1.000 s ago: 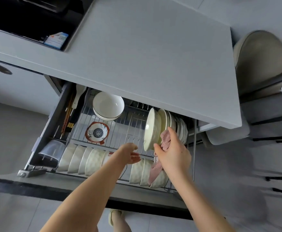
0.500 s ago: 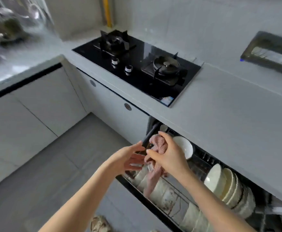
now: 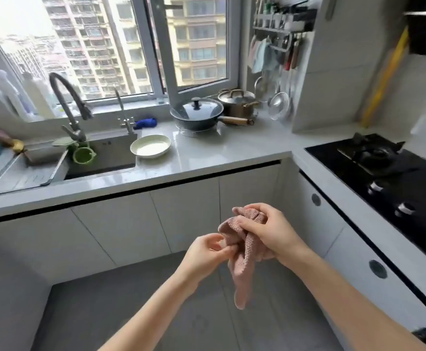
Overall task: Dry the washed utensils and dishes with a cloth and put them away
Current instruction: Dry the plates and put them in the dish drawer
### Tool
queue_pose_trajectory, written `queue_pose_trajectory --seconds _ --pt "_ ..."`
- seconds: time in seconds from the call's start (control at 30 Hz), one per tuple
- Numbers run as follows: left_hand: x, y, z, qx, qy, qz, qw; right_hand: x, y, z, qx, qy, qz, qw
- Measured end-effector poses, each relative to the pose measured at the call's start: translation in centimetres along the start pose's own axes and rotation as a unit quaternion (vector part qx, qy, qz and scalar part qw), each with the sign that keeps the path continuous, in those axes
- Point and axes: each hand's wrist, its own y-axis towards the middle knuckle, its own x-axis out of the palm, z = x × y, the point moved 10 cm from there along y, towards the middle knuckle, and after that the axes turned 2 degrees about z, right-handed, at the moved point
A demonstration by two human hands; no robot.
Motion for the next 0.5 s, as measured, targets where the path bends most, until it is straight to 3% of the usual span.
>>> queue_pose_trajectory --seconds 0.1,0.17,0.27,0.37,0.43,0.5 --pt "-8.8 0.9 -0.9 -0.023 -0.024 0.115 0.993 5.3 3.9 -4.2 -0.070 -0.073 -0.022 0.995" --pt "-13.4 1.5 -0.3 0.033 0.021 0.157 0.987 9.4 6.9 -6.3 -0.082 -0.078 -0.030 0.993" --pt "-17.1 4.2 0.9 0.129 0.056 0.165 0.976 16.8 11.8 -6.3 0.062 0.100 -0.120 0.986" --pt "-22.1 7.5 0.8 0.161 -0.008 0.236 0.958 24.6 14.2 -6.4 0.211 0.241 -0.220 0.922" --pt "-25.9 10.1 0.1 0.139 -0.117 0.284 0.942 28.7 16.6 -7.4 0.222 0.268 -0.254 0.902" --pt "-29.3 13.4 -0.8 0.105 -0.218 0.312 0.919 31.7 20.0 -8.4 0.183 0.207 -0.269 0.923"
